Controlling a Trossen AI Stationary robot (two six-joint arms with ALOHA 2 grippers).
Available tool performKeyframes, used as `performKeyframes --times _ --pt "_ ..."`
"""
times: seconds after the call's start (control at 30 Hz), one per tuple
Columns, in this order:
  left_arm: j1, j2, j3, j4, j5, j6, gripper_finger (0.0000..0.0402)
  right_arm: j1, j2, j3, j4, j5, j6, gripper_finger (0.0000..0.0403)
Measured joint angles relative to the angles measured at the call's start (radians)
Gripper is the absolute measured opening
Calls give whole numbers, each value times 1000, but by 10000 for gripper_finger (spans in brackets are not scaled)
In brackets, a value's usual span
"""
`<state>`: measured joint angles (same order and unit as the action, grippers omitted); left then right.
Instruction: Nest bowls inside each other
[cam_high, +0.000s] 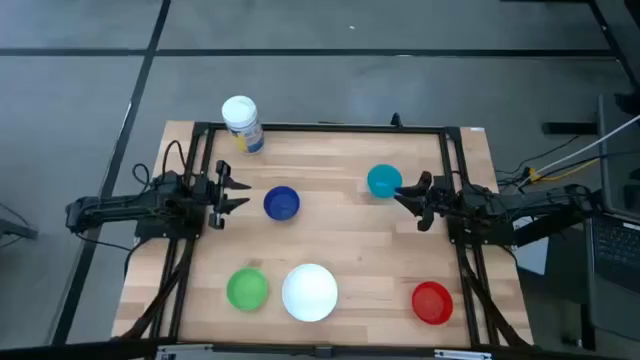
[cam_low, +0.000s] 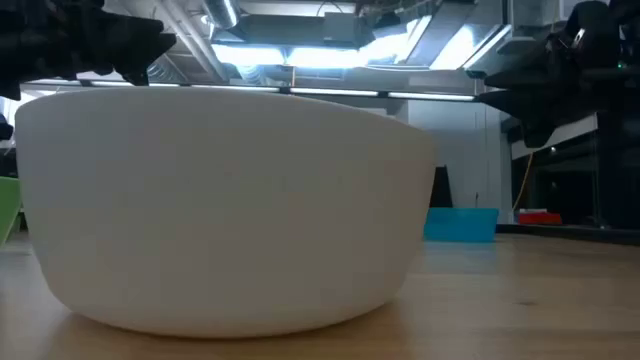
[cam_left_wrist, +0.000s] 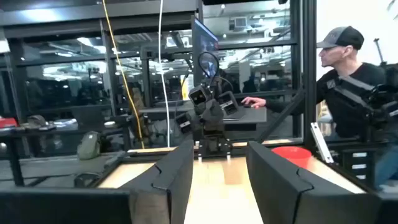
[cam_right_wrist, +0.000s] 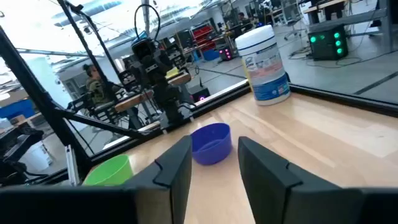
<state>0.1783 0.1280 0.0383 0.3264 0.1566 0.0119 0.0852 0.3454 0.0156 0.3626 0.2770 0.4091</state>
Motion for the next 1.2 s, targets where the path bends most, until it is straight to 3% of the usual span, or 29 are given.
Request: performKeyframes --times 0.7,0.87,0.93,1.07,1.2 --pt "0 3 -1 4 -80 -49 145 0 0 0 5 30 -24 91" --pt "0 3 -2 114 -61 -54 145 0 0 0 136 30 -24 84" --pt "0 3 -2 152 -104 -80 145 0 0 6 215 30 -25 82" --pt "0 3 -2 209 -117 -152 145 0 0 117 218 22 -77 82" --pt "0 9 -1 261 -153 -245 145 0 21 315 38 22 -221 91"
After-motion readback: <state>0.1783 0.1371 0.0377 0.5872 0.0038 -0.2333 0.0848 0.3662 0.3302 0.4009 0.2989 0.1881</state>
